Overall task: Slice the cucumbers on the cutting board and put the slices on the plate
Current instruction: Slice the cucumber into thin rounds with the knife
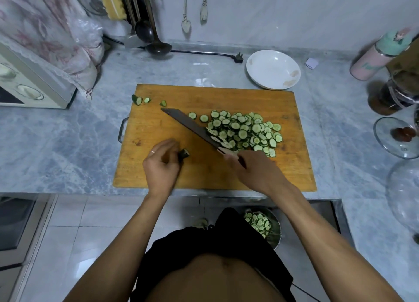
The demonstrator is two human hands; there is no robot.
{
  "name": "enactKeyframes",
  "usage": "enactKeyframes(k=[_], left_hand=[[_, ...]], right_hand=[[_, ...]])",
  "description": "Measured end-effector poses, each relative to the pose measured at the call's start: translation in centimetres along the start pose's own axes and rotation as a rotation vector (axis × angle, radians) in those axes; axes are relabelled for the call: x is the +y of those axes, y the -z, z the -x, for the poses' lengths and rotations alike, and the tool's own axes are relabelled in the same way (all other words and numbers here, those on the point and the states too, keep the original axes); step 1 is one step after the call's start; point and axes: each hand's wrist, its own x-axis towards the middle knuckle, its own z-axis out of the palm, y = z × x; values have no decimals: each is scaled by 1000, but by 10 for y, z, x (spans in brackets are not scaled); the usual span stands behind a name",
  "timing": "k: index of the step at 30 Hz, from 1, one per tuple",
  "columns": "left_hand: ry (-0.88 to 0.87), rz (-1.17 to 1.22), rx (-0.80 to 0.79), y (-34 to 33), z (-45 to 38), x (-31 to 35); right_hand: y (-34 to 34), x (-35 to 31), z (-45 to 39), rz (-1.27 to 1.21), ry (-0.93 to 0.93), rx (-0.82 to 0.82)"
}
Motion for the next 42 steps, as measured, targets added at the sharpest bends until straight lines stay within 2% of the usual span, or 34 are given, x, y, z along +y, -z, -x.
enactKeyframes(k=[2, 4, 6, 8, 10, 12, 15, 19, 24, 29, 32, 39, 42], left_hand=[[-81, 10, 76, 8, -5, 14], [-212, 9, 7, 12, -10, 32], [-276, -32, -224, 10, -18, 53], [-268, -182, -487, 0, -26, 70], [-245, -345, -667, -14, -34, 81], [-180, -415, -795, -28, -44, 87], [-164, -407, -874, -45, -62, 87], [-152, -324, -881, -59, -79, 93], [-137, -313, -752, -69, -84, 96], [-30, -186, -874, -72, -82, 95], [19, -113, -894, -79, -83, 95], [-132, -235, -727, -93, -79, 90], [-217, -181, -675, -89, -66, 95]], right_hand=[[7, 4, 1, 149, 1, 2], [12, 6, 2, 267, 22, -21], [15, 7, 1, 357, 39, -41], [17, 9, 0, 425, 52, -62], [18, 12, 1, 468, 85, -70], [20, 16, 3, 485, 134, -51], [23, 28, 3, 505, 188, -23], [29, 42, 2, 486, 237, -1], [37, 58, 1, 442, 246, 15], [42, 72, -1, 418, 250, 25], [42, 79, -3, 434, 285, 35], [43, 96, -9, 445, 333, 43], [44, 97, -10, 444, 348, 31]])
